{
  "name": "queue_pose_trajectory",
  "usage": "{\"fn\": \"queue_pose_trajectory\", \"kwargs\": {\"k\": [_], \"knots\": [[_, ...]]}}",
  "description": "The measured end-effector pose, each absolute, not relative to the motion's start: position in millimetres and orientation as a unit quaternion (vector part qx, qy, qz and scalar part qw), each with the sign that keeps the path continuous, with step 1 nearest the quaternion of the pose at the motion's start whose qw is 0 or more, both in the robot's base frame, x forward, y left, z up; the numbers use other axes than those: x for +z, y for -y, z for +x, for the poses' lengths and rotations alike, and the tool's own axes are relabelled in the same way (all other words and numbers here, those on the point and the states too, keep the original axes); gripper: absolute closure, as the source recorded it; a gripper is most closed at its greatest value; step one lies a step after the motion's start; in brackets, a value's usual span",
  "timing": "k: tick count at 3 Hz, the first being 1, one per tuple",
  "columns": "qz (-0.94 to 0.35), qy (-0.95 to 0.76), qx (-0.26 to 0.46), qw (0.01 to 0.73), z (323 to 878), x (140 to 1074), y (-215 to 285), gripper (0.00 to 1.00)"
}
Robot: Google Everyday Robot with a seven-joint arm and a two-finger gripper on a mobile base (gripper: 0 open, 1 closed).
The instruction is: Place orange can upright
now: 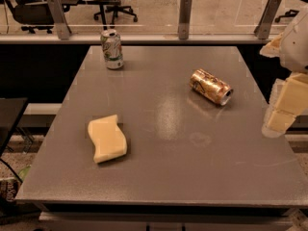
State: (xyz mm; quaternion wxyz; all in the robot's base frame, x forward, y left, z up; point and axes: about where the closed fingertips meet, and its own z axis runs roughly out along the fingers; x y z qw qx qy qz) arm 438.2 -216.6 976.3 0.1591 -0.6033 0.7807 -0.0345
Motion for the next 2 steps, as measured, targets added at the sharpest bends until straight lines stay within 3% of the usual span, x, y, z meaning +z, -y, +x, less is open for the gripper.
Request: {"fn": "queue_pose_trajectory", "kwargs": {"k": [2], "knots": [[-0.610,-0.775,-0.039,0.162,444.8,976.0,217.0,0.00]]}}
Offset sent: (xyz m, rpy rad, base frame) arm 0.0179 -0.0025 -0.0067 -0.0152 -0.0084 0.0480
